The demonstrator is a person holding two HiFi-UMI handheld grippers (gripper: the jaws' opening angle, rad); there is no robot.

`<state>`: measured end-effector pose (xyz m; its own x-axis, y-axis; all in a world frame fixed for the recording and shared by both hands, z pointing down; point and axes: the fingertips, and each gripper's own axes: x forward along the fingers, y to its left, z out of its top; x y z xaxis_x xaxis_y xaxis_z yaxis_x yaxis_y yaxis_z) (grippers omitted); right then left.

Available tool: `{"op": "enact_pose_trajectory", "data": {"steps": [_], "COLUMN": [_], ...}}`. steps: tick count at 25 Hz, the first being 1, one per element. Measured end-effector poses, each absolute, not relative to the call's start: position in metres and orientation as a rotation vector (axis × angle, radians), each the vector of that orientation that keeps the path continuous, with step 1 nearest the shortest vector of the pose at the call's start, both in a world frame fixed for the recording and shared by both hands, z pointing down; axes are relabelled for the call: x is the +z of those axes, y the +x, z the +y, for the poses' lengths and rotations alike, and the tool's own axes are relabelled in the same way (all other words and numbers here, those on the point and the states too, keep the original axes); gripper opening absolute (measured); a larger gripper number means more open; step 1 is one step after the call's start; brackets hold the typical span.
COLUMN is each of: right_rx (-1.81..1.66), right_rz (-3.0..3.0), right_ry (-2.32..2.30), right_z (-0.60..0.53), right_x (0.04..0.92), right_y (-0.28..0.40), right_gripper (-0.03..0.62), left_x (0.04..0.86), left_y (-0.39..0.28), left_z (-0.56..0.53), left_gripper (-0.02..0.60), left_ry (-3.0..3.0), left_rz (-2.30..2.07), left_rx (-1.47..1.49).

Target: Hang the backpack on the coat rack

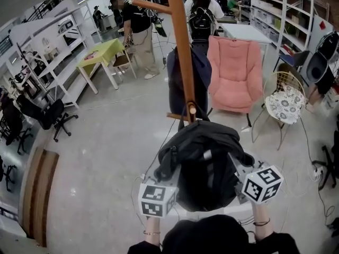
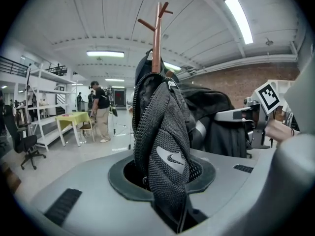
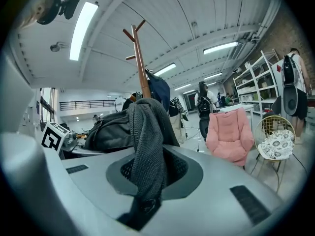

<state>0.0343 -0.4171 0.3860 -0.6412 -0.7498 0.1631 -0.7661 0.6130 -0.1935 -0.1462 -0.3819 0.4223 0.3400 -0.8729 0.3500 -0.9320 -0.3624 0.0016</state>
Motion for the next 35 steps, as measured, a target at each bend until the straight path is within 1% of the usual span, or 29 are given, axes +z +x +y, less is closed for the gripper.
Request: {"op": "enact_pose_trajectory", "data": {"steps": [15, 22, 26, 35], "right_rx": [0.440, 0.394, 0.357, 0.314], "right_rz": [-2.710, -2.693, -2.691, -2.703], "right_ry": [1.327, 1.310, 1.302, 1.286], "right_z": [-0.442, -0.447, -0.449, -0.453], "right_x": [0.406, 0.408, 0.409, 0.410], "right_y": [0.035, 0.036, 0.037, 0.038], "right_gripper": [0.040, 0.048, 0.066, 0.098], "left_x": [0.446, 0.451, 0.451, 0.450], "left_y": [-0.147, -0.151, -0.153, -0.156], "left_z": [-0.406, -0.411, -0.412, -0.414], "left_gripper": [0.127, 0.152, 0.177, 0.206], "left_ry": [2.380, 2.367, 2.362, 2.374], "left_rz": [-1.575, -1.614, -1.633, -1.673], "left_rx": [0.452, 0.450, 0.454, 0.420]}}
